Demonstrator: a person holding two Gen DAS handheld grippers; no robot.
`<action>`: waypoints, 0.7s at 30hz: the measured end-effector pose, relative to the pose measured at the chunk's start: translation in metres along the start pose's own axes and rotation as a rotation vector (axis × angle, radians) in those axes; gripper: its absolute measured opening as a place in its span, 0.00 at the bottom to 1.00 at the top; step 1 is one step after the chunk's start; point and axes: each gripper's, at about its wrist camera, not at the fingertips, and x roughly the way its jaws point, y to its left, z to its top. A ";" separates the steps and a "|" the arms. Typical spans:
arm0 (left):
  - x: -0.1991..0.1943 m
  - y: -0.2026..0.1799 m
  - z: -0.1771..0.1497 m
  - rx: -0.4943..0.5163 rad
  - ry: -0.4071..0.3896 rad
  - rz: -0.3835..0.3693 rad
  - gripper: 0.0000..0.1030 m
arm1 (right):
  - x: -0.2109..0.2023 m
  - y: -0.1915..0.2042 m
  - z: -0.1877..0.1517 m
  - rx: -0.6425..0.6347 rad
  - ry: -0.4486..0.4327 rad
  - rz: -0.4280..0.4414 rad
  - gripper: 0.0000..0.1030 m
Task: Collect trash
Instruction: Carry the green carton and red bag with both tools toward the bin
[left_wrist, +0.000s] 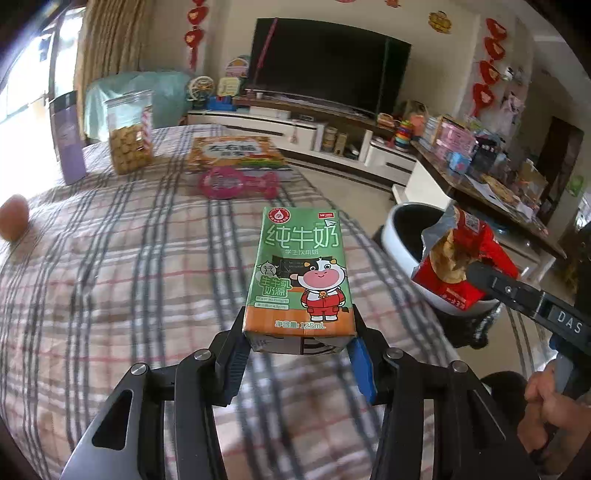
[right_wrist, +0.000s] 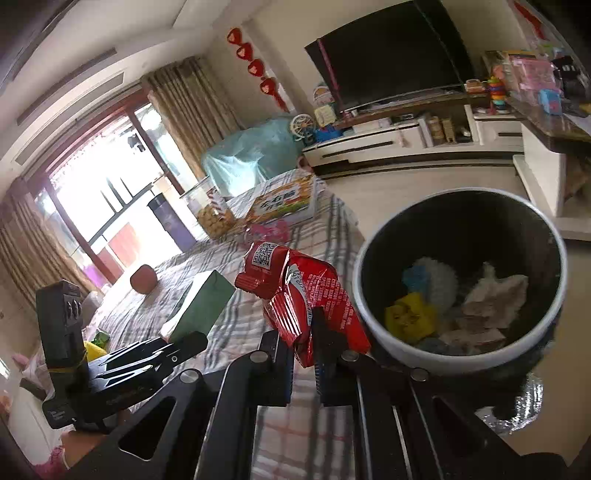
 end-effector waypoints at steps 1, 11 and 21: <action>0.001 -0.003 0.001 0.010 0.001 -0.003 0.46 | -0.003 -0.004 0.000 0.006 -0.006 -0.007 0.08; 0.022 -0.037 0.016 0.088 0.006 -0.061 0.46 | -0.028 -0.039 0.007 0.062 -0.061 -0.070 0.08; 0.043 -0.065 0.029 0.152 0.010 -0.095 0.46 | -0.041 -0.065 0.012 0.090 -0.076 -0.124 0.08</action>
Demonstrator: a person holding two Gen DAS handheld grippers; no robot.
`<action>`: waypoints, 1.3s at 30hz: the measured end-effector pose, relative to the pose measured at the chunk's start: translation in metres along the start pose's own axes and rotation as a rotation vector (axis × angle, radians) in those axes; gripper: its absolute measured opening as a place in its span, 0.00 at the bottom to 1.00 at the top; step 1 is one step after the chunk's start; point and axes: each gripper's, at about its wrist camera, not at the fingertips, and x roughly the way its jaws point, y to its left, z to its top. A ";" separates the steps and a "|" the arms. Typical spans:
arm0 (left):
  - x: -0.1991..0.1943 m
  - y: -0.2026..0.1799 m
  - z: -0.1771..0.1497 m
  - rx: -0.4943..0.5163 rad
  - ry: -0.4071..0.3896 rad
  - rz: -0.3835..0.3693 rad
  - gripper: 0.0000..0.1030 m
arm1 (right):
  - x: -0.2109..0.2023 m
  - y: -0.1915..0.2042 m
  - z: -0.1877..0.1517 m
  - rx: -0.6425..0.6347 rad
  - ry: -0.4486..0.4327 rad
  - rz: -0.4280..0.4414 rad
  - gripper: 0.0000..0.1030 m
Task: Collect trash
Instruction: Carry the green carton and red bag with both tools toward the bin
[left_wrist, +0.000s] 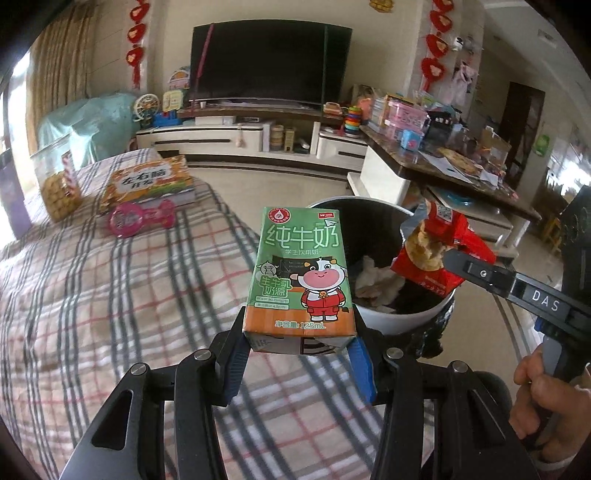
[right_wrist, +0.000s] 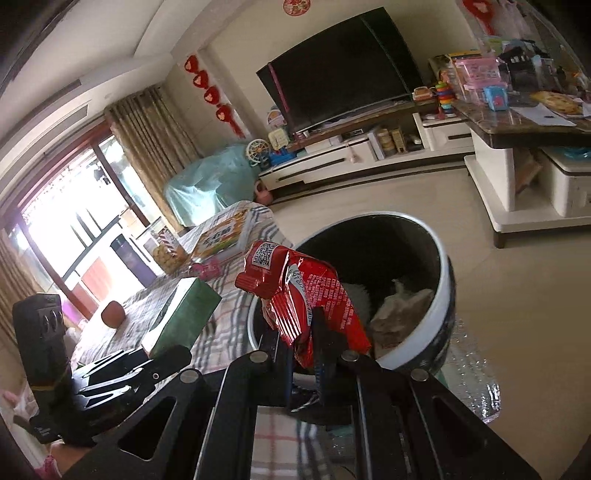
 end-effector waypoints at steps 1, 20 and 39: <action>0.002 -0.002 0.001 0.005 0.001 -0.001 0.46 | 0.000 -0.003 0.001 0.000 0.000 -0.005 0.08; 0.019 -0.024 0.008 0.045 0.003 0.000 0.46 | 0.000 -0.015 0.008 0.004 0.001 -0.024 0.08; 0.019 -0.028 0.010 0.050 0.004 -0.002 0.46 | 0.000 -0.013 0.011 -0.001 0.003 -0.015 0.08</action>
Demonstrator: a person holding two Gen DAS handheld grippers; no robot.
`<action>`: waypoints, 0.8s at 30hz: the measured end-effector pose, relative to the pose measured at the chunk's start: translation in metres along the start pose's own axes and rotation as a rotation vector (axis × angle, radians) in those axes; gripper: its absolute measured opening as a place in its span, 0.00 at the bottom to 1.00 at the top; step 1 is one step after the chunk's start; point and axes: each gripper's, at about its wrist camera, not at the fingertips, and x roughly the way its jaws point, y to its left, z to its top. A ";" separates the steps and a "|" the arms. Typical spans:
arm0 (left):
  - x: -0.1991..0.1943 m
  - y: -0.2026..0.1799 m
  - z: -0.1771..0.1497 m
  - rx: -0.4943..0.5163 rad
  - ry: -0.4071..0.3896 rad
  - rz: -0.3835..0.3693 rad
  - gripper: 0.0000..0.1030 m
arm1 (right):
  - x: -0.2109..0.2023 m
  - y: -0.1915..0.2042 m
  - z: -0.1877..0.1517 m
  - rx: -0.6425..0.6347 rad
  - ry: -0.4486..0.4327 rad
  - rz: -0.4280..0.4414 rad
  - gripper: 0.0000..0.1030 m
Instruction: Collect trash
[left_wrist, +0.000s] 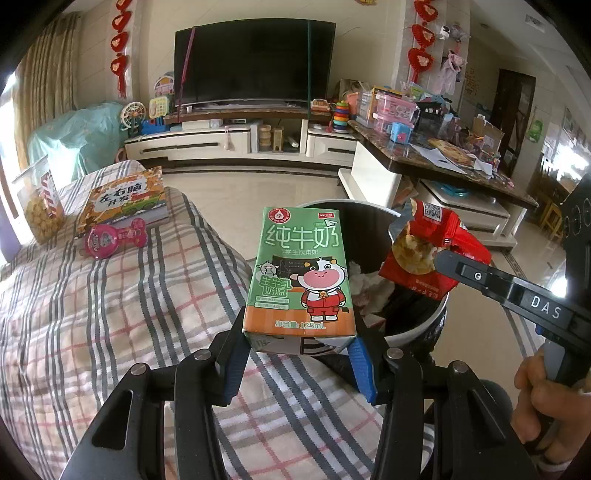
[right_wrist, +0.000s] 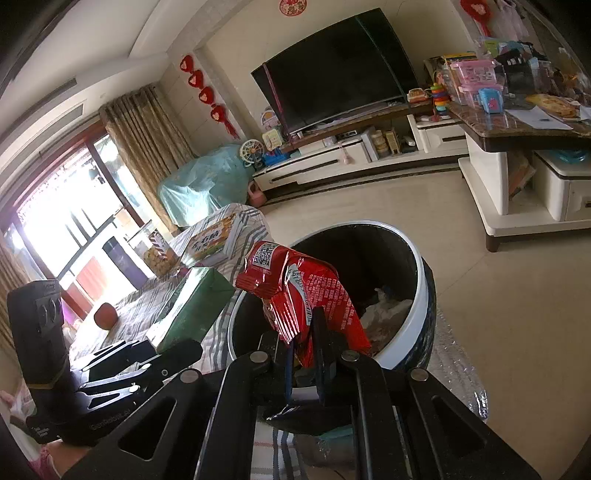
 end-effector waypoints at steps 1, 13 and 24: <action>0.000 0.000 0.000 0.000 -0.001 0.000 0.46 | 0.000 0.000 0.000 0.001 0.001 0.000 0.08; -0.015 0.017 -0.020 -0.033 -0.001 0.021 0.46 | 0.005 0.028 -0.012 -0.034 0.033 0.065 0.08; -0.052 0.092 -0.069 -0.193 0.025 0.171 0.46 | 0.047 0.092 -0.055 -0.098 0.187 0.195 0.08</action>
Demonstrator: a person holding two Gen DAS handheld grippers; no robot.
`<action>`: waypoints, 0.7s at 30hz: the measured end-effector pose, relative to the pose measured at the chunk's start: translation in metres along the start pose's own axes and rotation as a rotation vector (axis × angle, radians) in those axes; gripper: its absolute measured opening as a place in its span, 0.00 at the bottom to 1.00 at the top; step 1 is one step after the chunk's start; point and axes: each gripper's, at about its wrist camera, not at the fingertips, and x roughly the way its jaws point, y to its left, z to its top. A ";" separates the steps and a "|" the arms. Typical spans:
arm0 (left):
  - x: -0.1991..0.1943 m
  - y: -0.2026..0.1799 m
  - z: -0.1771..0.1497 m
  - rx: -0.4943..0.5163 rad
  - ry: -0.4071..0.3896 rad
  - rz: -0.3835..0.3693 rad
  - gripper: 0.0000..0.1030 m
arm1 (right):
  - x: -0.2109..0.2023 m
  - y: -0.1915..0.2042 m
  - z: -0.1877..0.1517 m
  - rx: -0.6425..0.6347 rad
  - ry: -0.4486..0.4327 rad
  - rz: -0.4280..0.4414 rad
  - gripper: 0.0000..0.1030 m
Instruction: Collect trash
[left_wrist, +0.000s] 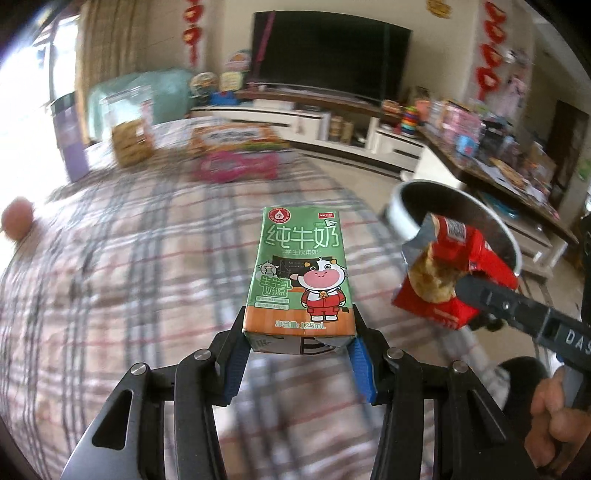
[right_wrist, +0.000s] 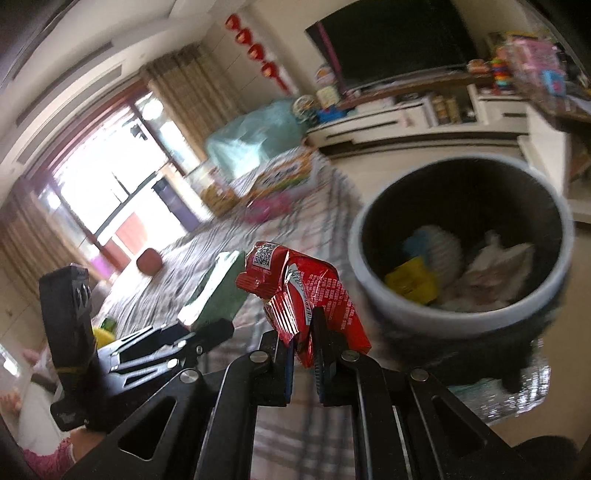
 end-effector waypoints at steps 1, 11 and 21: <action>-0.001 0.004 -0.002 -0.009 0.001 0.010 0.46 | 0.007 0.006 -0.001 -0.010 0.014 0.004 0.08; -0.002 0.021 -0.020 -0.081 0.044 0.032 0.48 | 0.020 0.028 -0.006 -0.081 0.025 -0.026 0.68; -0.011 0.030 -0.023 -0.085 0.031 0.022 0.64 | 0.007 0.025 0.000 -0.098 -0.029 -0.065 0.84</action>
